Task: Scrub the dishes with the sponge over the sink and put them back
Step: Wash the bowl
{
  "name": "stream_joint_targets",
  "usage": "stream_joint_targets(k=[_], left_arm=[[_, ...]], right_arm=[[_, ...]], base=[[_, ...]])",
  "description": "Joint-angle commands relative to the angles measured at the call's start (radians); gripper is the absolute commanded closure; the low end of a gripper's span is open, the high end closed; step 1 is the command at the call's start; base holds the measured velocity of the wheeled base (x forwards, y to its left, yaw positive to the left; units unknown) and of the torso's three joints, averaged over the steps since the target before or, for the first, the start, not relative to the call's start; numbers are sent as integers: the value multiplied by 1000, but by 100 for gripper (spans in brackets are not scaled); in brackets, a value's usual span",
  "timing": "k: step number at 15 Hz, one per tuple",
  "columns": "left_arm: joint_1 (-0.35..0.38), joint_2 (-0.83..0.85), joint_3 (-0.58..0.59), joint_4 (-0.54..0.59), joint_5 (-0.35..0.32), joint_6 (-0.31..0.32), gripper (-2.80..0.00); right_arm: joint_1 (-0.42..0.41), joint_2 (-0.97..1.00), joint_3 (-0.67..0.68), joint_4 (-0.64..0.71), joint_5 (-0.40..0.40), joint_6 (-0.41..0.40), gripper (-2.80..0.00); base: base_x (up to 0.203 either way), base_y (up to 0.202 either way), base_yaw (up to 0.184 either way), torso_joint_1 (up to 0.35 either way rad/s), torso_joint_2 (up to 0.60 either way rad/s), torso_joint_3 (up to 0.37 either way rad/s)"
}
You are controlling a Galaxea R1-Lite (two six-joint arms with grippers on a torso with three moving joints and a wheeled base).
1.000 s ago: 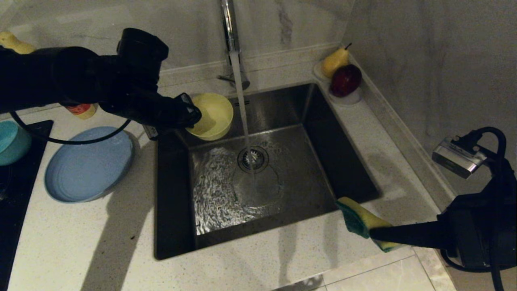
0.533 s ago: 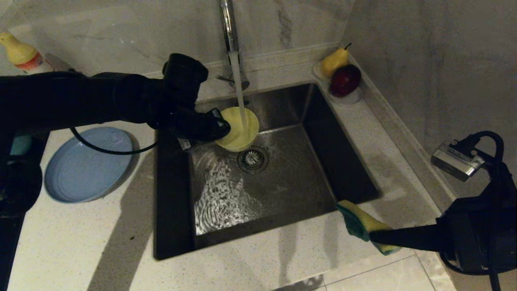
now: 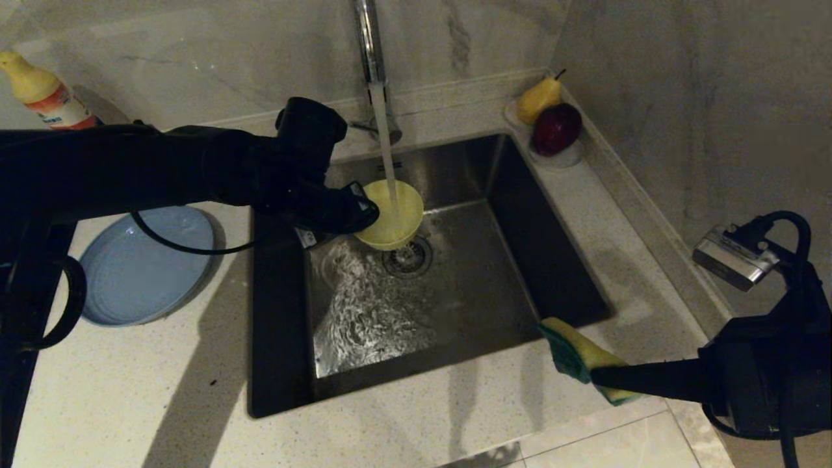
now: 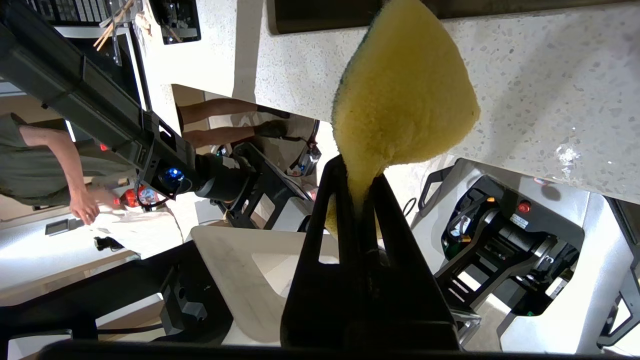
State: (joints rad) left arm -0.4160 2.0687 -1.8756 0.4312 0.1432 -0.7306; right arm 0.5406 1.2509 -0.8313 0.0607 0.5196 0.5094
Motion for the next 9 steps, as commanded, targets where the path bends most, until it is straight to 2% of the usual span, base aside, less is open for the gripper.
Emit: stream_joint_targets(k=[1,7,9], left_arm=[[-1,-19,14,10,1,-6,0],[-15,-78,112,16,13,-10,0],[-14,-102,146,6,110,-7,0]], right_arm=[[-1,-1,1,1,2,3,0],[-1,-2,9,2,4,6,0],[-1,-4,9,2,2,6,0]], base=[[0,0,0,0,0,0],[0,0,0,0,0,0],[0,0,0,0,0,0]])
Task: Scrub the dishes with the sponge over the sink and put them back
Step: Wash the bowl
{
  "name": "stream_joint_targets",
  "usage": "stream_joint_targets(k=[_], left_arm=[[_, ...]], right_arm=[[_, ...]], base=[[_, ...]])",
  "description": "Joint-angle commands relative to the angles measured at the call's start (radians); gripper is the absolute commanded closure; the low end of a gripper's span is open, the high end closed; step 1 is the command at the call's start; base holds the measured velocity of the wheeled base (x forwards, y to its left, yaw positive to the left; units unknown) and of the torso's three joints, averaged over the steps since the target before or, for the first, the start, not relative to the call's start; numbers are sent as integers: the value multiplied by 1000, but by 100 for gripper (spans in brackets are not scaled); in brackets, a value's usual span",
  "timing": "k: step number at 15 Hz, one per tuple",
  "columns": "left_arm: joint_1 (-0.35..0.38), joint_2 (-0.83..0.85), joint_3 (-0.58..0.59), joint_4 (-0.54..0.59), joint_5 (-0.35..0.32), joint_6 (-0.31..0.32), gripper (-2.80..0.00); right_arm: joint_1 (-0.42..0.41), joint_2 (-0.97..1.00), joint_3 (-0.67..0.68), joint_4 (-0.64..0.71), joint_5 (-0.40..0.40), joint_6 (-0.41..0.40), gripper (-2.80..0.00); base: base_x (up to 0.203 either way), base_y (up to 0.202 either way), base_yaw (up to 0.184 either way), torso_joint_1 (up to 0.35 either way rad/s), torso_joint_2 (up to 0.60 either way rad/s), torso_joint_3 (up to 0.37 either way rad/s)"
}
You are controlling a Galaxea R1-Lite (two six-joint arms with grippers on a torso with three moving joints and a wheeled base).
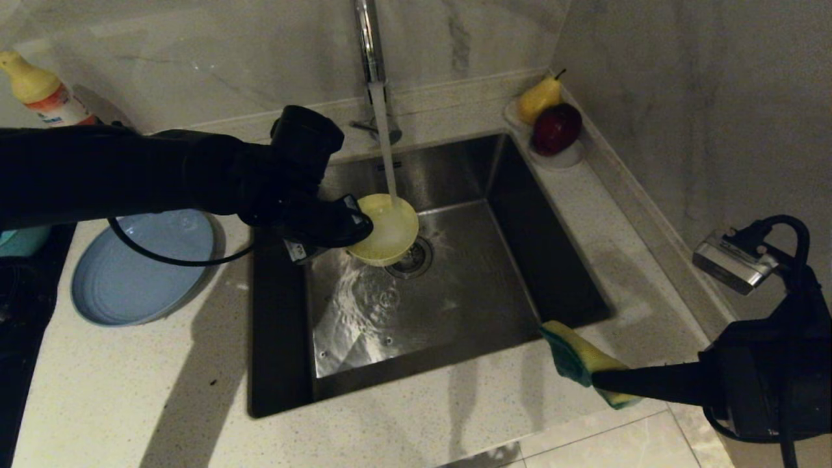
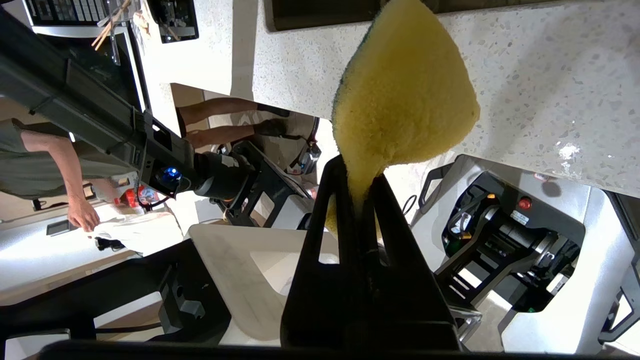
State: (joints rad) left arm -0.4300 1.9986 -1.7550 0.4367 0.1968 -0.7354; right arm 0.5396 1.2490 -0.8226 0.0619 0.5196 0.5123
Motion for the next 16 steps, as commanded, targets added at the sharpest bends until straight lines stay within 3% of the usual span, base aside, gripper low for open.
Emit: stream_joint_targets(k=[1,3,5,8,10,12,16], left_arm=[[2,-46,30,-1,121,4,0],[18,-94,33,-15,186,42,0],[27,-144,34,-82,200,100,0],[30,-183,44,-214,278,255,0],[30,-190,94,-330,310,322,0],[31,-215,204,-506,318,415,0],[32,-253,451,-1025,318,726,0]], right_arm=[[0,-2,0,1,2,3,0],[1,-2,2,-1,5,2,0],[2,1,6,-9,14,0,0],[0,9,8,-19,25,2,0],[-3,15,10,-19,25,1,0],[-10,15,8,-20,25,0,0],[-10,29,-3,-20,27,-2,0]], base=[[0,0,0,0,0,0],[0,0,0,0,0,0],[0,0,0,0,0,0],[0,0,0,0,0,0],[0,0,0,0,0,0],[0,0,0,0,0,0],[0,0,0,0,0,0]])
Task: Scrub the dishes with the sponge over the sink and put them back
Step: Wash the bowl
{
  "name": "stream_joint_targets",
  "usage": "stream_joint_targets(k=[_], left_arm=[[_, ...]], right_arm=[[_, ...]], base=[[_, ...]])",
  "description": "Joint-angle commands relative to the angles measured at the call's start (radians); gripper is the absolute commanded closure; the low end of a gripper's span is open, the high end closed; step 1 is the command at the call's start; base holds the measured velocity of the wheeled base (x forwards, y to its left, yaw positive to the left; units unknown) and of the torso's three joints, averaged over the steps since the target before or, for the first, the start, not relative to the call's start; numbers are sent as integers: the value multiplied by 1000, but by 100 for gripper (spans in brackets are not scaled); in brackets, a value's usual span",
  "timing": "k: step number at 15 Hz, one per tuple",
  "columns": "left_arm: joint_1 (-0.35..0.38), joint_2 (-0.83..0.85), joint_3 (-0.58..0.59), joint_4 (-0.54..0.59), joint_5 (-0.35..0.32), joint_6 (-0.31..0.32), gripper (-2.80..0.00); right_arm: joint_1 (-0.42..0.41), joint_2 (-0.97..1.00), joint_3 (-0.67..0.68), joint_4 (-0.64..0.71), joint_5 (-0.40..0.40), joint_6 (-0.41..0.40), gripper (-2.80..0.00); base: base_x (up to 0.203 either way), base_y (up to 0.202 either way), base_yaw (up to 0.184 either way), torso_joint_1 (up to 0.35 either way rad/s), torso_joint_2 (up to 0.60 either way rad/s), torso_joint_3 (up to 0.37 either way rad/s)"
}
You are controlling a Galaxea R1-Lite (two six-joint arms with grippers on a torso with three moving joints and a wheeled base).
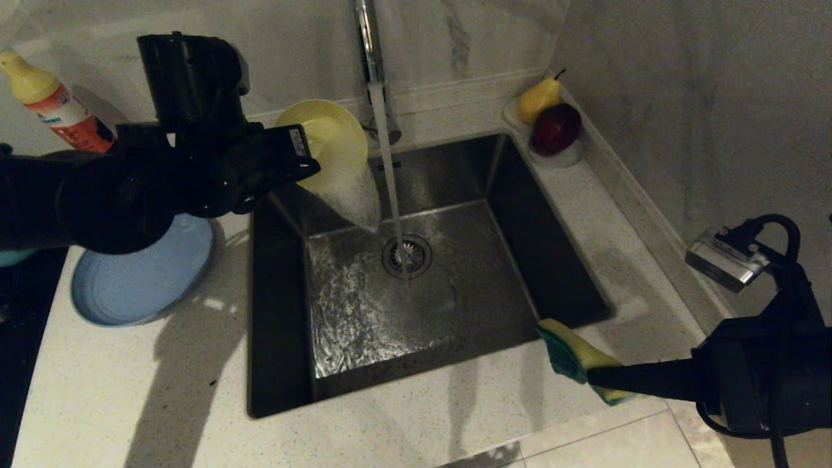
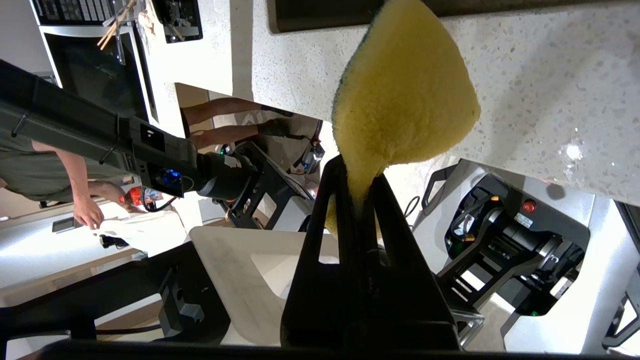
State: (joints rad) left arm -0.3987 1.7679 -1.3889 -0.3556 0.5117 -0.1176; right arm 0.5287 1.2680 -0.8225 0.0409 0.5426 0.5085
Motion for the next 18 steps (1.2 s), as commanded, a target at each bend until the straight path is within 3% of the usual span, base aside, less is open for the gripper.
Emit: stream_joint_targets(k=[1,5,8,10,15,17,18], left_arm=[[1,-23,132,-334,2,180,0],[1,-21,303,-569,-3,380,0],[7,2,376,-805,-41,532,0],[13,29,396,-926,-74,589,0],[14,8,411,-916,-72,553,0],[14,-31,426,-832,-72,500,0],[13,-66,422,-729,-73,466,0]], right_arm=[[0,10,-3,1,4,2,0],[0,15,-1,1,2,2,0],[0,22,-5,-1,4,2,0],[0,27,-4,-2,4,2,0],[1,-3,-12,-2,19,4,0],[4,-35,-27,1,58,6,0],[7,-59,-43,6,86,8,0]], base=[[0,0,0,0,0,0],[0,0,0,0,0,0],[0,0,0,0,0,0],[0,0,0,0,0,0],[0,0,0,0,0,0],[0,0,0,0,0,0],[0,0,0,0,0,0]])
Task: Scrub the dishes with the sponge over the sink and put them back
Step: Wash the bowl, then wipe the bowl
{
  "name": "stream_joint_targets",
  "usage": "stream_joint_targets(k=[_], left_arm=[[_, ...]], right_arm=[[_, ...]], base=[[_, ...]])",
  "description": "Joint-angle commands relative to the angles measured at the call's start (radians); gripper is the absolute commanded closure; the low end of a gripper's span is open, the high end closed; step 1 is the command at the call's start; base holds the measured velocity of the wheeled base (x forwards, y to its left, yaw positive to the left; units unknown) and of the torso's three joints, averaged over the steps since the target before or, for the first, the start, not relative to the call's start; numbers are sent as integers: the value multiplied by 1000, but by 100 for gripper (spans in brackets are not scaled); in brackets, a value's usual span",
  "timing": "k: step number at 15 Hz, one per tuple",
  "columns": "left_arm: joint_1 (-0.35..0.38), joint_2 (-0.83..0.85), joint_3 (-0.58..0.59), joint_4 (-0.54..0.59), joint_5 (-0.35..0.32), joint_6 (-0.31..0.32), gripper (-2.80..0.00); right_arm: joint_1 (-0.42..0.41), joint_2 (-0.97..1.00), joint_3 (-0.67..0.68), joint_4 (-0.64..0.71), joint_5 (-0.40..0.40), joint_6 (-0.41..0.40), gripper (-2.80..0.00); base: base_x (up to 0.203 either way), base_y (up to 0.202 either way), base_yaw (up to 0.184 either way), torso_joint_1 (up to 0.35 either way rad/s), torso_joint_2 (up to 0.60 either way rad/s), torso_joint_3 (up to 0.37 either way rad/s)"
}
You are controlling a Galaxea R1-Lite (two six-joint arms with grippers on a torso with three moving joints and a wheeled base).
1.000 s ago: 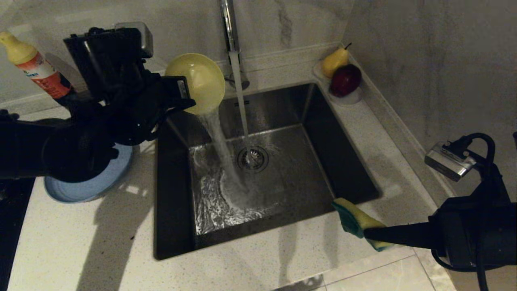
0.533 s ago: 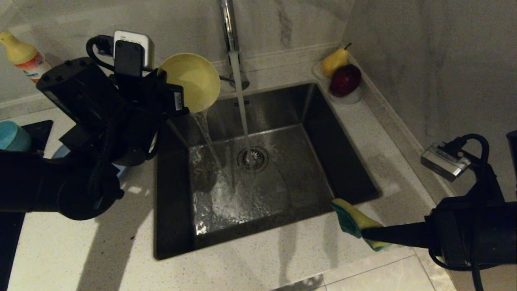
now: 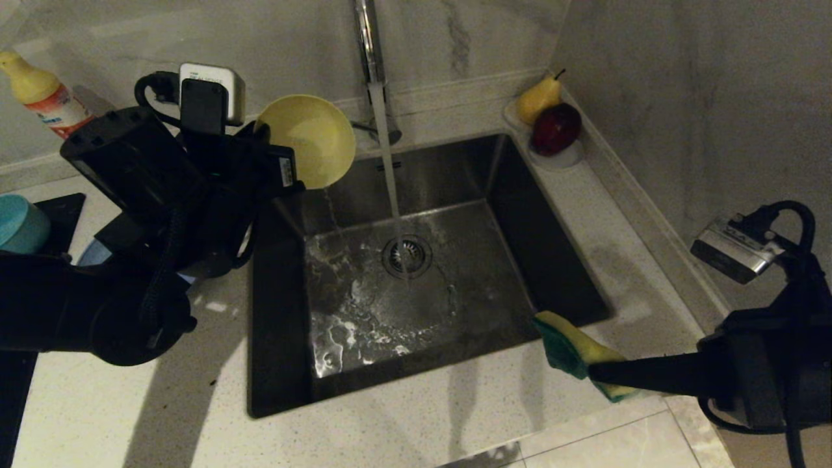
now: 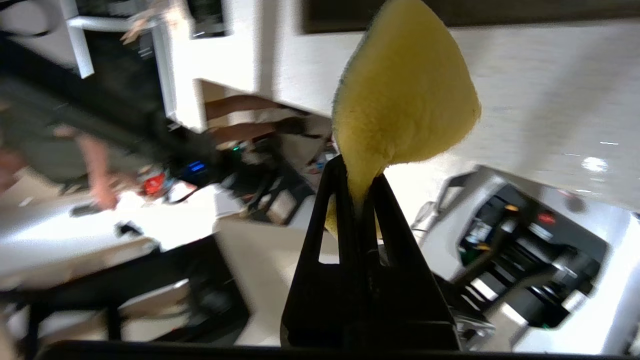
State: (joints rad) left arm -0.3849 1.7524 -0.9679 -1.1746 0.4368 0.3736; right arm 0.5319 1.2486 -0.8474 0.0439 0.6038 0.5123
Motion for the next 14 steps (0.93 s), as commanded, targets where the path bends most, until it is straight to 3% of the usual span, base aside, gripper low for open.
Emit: stream_joint_targets(k=[1,3,5,7,12,14], left_arm=[[-2,-88,-7,245,-1,-75,0],[-4,-161,-23,561,-32,-226,0],[-6,-260,-32,840,-161,-419,0],[-7,-339,-3,1028,-292,-528,0],[-70,-318,102,958,-319,-551,0],[-109,-272,155,804,-300,-553,0]], right_arm=[[7,-54,-39,18,60,6,0],[11,-49,-51,54,112,6,0],[20,-48,-70,76,145,6,0],[75,-27,-76,94,150,3,0],[162,100,-137,89,150,-8,0],[209,167,-161,87,151,-50,0]], base=[[0,0,0,0,0,0],[0,0,0,0,0,0],[0,0,0,0,0,0],[0,0,0,0,0,0],[0,0,0,0,0,0],[0,0,0,0,0,0]])
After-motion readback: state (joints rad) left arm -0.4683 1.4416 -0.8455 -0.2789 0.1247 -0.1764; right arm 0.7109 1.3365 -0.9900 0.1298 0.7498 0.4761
